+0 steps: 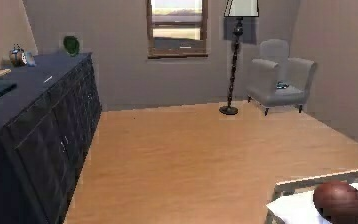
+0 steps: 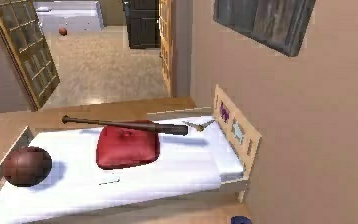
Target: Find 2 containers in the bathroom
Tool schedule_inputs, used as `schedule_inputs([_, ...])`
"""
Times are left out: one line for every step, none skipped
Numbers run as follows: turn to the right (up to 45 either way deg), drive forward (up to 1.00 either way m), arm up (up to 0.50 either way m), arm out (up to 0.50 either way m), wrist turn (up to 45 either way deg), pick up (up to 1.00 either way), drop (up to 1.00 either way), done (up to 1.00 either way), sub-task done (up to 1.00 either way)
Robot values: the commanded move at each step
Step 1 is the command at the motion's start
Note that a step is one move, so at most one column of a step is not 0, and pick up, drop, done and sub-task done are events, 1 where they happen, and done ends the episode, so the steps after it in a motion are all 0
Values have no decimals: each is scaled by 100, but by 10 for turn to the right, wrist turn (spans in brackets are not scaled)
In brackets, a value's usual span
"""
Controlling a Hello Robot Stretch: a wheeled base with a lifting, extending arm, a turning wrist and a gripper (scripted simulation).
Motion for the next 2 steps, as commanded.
schedule_inputs([0, 100, 0, 0, 0, 0, 0, 0, 0])
schedule_inputs([390, 0, 0, 0, 0, 0, 0, 0, 0])
